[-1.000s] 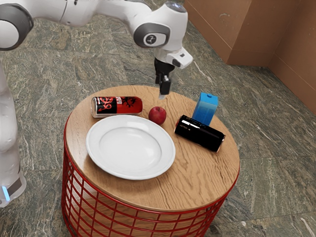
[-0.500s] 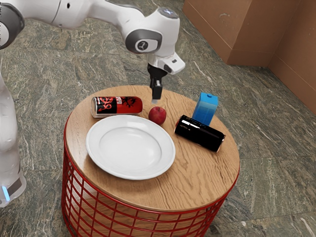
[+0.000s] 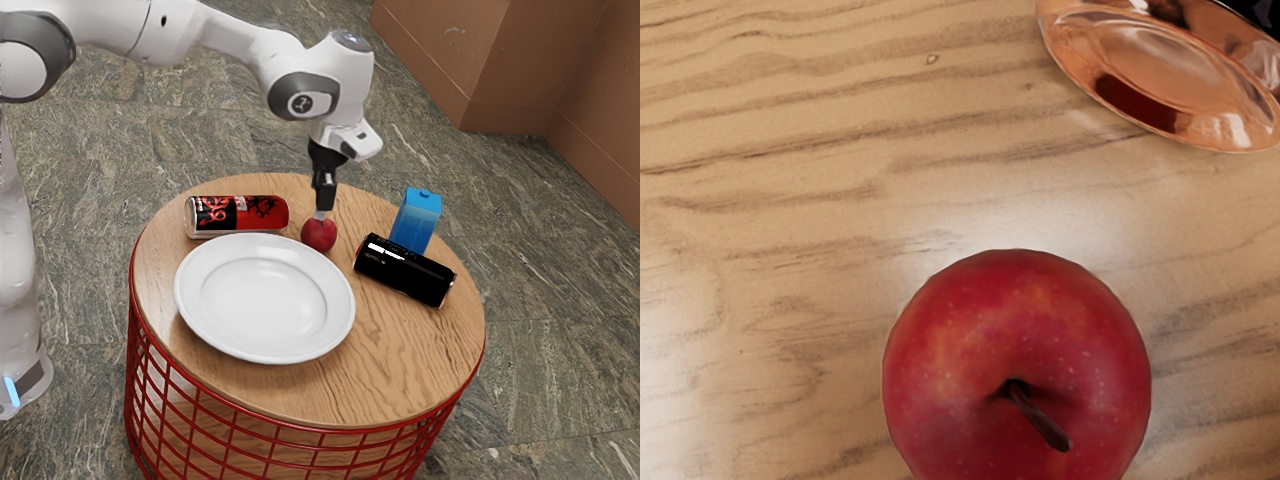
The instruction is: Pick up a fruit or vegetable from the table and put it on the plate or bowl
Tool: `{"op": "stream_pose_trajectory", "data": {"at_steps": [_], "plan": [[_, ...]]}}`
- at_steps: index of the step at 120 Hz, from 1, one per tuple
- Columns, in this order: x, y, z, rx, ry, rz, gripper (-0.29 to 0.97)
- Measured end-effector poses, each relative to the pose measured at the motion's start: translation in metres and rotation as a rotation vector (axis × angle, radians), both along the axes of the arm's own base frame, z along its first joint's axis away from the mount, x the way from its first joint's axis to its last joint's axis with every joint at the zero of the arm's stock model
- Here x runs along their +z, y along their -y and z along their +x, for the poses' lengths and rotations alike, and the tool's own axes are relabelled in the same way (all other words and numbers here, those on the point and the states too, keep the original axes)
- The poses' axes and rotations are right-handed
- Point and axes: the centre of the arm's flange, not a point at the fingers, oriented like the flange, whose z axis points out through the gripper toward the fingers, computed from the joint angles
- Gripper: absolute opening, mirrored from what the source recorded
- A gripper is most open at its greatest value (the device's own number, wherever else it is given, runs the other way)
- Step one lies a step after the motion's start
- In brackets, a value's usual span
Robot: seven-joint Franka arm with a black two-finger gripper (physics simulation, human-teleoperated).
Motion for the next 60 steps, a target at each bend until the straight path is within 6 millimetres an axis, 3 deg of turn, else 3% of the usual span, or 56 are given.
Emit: {"op": "stream_pose_trajectory", "data": {"at_steps": [60], "plan": [[-0.025,0.001,0.015,-0.019,0.020,-0.005,0.68]]}}
